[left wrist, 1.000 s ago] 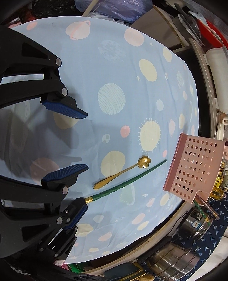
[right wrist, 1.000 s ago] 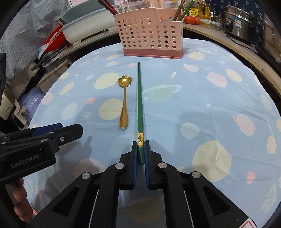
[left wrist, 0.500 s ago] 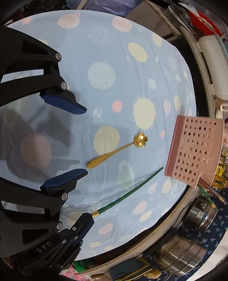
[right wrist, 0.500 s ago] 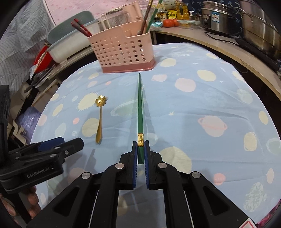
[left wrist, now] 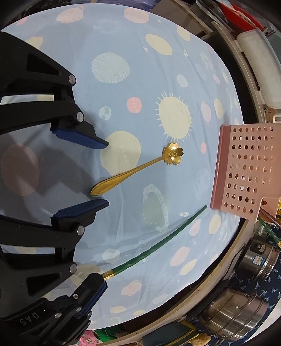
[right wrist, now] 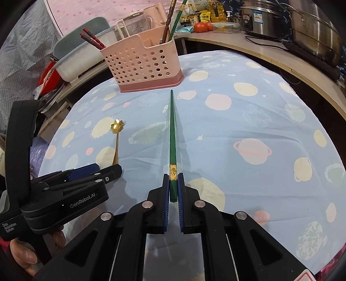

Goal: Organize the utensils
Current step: 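Grasp the green chopstick with the right gripper while the left gripper grasps the gold spoon, then lift the green chopstick and gold spoon and carry them over the pink holder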

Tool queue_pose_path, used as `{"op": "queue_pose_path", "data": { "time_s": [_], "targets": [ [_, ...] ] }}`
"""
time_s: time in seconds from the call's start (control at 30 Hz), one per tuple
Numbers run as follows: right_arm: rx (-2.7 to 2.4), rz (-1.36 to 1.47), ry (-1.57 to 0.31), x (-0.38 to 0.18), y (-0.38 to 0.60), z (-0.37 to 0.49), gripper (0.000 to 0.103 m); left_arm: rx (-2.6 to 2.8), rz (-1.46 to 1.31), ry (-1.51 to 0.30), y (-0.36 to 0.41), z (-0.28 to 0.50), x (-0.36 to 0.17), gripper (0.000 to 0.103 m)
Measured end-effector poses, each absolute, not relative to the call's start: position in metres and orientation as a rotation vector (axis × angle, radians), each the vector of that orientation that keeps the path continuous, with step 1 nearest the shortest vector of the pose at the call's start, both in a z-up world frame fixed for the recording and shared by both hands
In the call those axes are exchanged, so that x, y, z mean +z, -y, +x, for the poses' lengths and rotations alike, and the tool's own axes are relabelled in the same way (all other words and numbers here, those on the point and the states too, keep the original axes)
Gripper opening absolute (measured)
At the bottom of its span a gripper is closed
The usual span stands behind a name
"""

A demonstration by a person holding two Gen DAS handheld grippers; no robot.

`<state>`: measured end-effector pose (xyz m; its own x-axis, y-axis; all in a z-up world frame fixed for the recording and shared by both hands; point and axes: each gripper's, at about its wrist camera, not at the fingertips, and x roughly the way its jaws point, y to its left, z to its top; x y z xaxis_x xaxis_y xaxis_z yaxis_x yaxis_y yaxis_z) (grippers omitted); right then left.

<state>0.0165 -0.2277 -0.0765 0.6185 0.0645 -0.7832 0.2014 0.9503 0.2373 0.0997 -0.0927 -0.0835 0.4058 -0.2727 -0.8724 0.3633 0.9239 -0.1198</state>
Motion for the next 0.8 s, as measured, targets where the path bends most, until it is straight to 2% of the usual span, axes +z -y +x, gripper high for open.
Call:
{"op": "queue_pose_path", "data": {
  "time_s": [0.07, 0.13, 0.17, 0.5, 0.8],
  "targets": [
    [-0.08, 0.317, -0.904, -0.076, 0.228, 0.016, 0.007, -0.401, 0.095, -1.082, 0.092, 0.1, -0.083, 0.032],
    [-0.08, 0.318, -0.904, -0.076, 0.227, 0.016, 0.007, -0.407, 0.087, -1.09, 0.09, 0.102, -0.083, 0.013],
    [-0.08, 0.317, -0.903, -0.076, 0.228, 0.016, 0.007, -0.412, 0.082, -1.095, 0.089, 0.102, -0.083, 0.011],
    [-0.077, 0.317, -0.871, -0.063, 0.227, 0.008, 0.007, -0.429, 0.021, -1.068, 0.069, 0.093, -0.063, 0.01],
    [-0.055, 0.331, -0.812, -0.038, 0.225, 0.001, 0.007, -0.426, -0.036, -0.988, 0.05, 0.088, -0.024, 0.007]
  ]
}}
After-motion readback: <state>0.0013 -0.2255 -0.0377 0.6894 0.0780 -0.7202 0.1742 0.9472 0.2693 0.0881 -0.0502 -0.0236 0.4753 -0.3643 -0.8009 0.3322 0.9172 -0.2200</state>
